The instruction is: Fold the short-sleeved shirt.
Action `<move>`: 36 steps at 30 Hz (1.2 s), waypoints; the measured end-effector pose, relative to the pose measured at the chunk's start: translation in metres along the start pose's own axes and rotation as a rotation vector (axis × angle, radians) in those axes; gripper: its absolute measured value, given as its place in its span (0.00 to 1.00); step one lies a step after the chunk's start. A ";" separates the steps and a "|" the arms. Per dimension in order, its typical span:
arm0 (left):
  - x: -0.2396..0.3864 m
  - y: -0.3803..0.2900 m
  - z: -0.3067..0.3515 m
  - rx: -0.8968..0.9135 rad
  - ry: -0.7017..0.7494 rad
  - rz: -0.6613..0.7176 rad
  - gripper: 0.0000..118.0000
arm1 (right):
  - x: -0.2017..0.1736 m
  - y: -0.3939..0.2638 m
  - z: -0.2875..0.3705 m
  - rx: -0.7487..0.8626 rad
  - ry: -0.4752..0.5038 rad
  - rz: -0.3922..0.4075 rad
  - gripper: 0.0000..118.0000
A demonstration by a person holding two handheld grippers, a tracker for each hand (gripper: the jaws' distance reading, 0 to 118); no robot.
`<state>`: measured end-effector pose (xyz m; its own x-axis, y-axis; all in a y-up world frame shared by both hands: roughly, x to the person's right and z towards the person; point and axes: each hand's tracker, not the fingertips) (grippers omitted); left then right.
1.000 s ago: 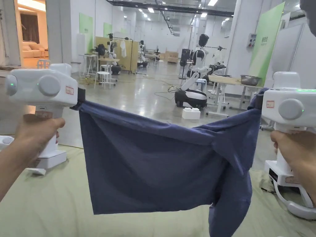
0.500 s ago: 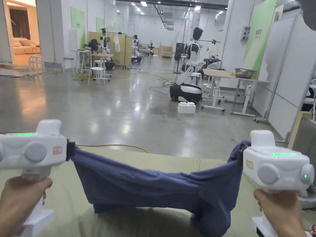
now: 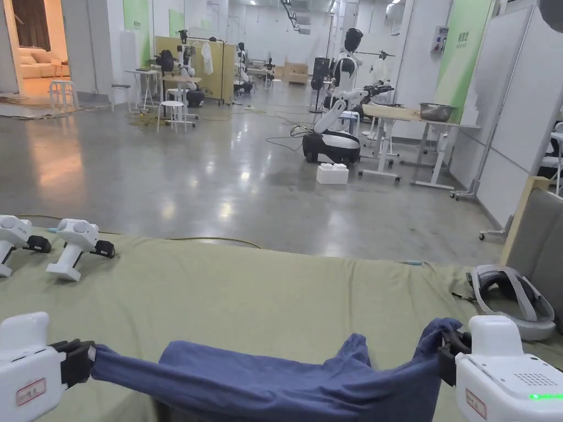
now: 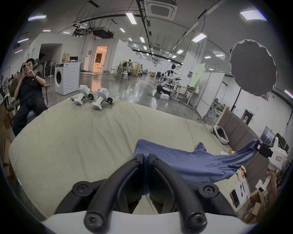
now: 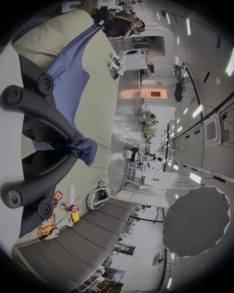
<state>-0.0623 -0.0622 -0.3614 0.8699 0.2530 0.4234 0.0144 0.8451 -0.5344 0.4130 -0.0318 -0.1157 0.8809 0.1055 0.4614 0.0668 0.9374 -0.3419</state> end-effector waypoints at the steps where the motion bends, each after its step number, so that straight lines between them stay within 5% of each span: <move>1: 0.004 -0.005 0.013 -0.002 0.000 0.000 0.08 | -0.002 -0.003 0.009 0.005 0.000 0.003 0.06; 13: -0.003 -0.078 0.068 -0.136 -0.007 -0.079 0.08 | -0.028 -0.063 0.080 -0.091 0.064 0.100 0.06; 23: 0.005 -0.168 0.025 -0.384 -0.007 -0.148 0.08 | -0.053 -0.161 0.048 -0.363 0.089 0.150 0.06; 30: 0.004 -0.190 0.004 -0.431 0.036 -0.137 0.08 | -0.059 -0.182 0.043 -0.412 0.088 0.136 0.08; 32: 0.004 -0.183 0.001 -0.406 0.066 -0.135 0.12 | -0.059 -0.176 0.044 -0.379 0.096 0.113 0.22; 34: 0.004 -0.175 0.000 -0.378 0.084 -0.137 0.36 | -0.059 -0.165 0.046 -0.325 0.114 0.081 0.37; 35: 0.003 -0.169 0.000 -0.362 0.085 -0.128 0.54 | -0.060 -0.158 0.046 -0.293 0.113 0.067 0.58; 36: 0.004 -0.162 0.000 -0.341 0.075 -0.117 0.58 | -0.061 -0.150 0.047 -0.263 0.104 0.063 0.63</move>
<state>-0.0613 -0.1977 -0.2731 0.8862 0.1178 0.4480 0.2685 0.6574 -0.7041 0.3270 -0.1635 -0.0540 0.9297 0.1132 0.3504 0.1175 0.8105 -0.5738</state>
